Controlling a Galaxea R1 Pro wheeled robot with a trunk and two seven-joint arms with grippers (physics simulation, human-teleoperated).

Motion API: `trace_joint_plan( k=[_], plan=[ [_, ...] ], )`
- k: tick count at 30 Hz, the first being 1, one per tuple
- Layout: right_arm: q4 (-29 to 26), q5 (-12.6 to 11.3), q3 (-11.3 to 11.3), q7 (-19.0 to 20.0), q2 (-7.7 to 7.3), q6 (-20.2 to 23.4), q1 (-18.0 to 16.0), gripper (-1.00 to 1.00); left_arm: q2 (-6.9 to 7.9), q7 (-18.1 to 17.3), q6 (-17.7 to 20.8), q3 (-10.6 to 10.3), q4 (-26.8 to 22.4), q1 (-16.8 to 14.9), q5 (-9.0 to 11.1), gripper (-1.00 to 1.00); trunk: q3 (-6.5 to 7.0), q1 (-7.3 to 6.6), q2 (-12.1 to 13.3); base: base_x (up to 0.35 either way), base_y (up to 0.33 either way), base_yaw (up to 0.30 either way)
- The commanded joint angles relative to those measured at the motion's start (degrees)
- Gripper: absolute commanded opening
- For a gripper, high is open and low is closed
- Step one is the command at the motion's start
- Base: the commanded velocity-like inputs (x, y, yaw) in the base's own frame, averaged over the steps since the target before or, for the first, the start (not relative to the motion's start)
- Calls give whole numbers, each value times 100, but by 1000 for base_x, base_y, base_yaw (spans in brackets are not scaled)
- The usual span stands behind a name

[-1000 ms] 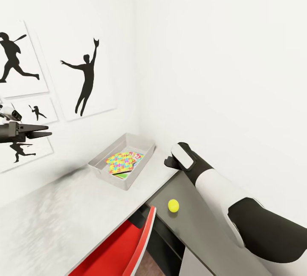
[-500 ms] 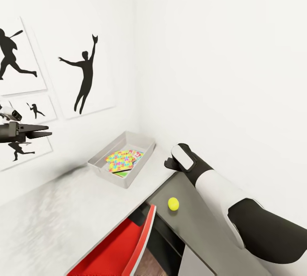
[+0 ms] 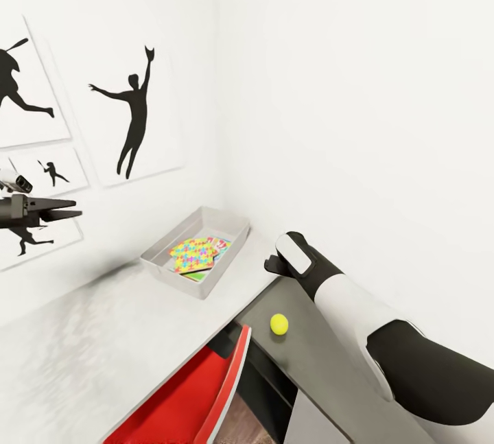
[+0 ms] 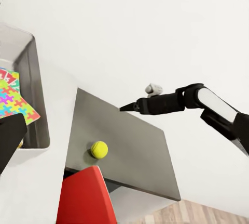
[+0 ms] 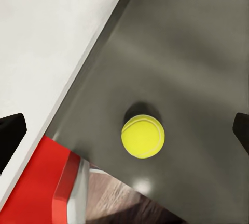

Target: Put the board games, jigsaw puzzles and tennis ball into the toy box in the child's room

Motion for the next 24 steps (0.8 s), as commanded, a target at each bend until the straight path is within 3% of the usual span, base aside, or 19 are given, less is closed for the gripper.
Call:
trace_joint_plan(
  k=[1, 6, 24],
  plan=[
    [-2, -29, 19, -39, 0, 21, -10, 100, 8, -30, 60, 25, 4, -10, 9, 100, -24, 4, -15, 0, 0, 0],
    [-2, -28, 19, -39, 0, 21, -14, 100, 8, -30, 55, 176, 4, -10, 9, 100, -70, 4, -15, 0, 0, 0],
    [33, 20, 27, -38, 0, -37, -21, 100, 8, -30, 54, 218, 4, -10, 9, 100, -239, 4, -15, 0, 0, 0]
  ],
)
